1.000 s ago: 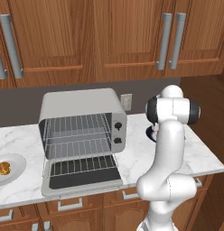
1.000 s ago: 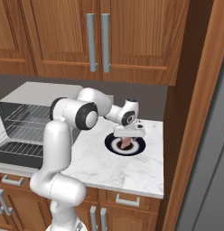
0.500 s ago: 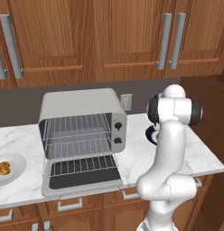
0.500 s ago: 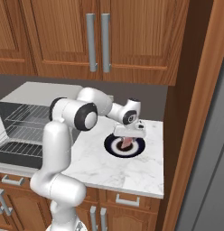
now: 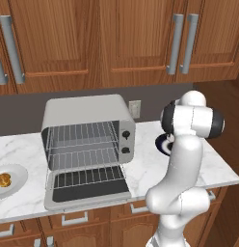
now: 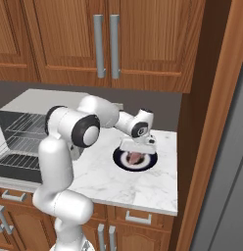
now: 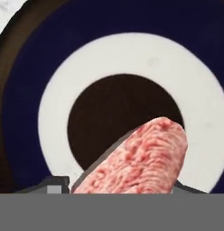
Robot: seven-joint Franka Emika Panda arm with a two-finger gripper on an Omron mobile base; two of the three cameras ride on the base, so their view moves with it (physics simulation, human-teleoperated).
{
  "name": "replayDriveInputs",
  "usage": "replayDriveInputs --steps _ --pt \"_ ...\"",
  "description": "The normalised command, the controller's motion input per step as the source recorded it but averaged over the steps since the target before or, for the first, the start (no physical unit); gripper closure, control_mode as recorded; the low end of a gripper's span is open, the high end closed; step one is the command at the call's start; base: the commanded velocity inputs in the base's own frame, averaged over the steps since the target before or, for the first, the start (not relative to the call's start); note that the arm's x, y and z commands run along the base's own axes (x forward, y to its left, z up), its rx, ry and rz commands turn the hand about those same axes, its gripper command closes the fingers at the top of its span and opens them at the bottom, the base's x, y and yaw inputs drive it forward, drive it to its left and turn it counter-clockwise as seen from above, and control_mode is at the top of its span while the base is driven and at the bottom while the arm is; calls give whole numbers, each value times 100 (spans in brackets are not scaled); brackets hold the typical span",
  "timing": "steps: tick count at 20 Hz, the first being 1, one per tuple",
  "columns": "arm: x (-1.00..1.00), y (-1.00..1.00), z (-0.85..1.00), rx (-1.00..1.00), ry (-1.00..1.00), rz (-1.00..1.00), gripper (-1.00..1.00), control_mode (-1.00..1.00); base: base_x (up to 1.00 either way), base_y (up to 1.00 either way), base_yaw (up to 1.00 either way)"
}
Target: Open the toaster oven door. Place the bread on the top rack in the toaster oven and place the steak on the bottom rack.
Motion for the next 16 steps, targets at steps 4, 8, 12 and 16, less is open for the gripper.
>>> replayDriveInputs --steps 4,8,12,16 --pt "-50 34 16 0 0 2 100 -100 0 0 0" --pt "-39 28 24 1 5 4 100 -100 0 0 0" --pt "-29 26 39 2 5 4 100 -100 0 0 0" --pt "-27 32 47 1 2 4 100 -100 0 0 0"
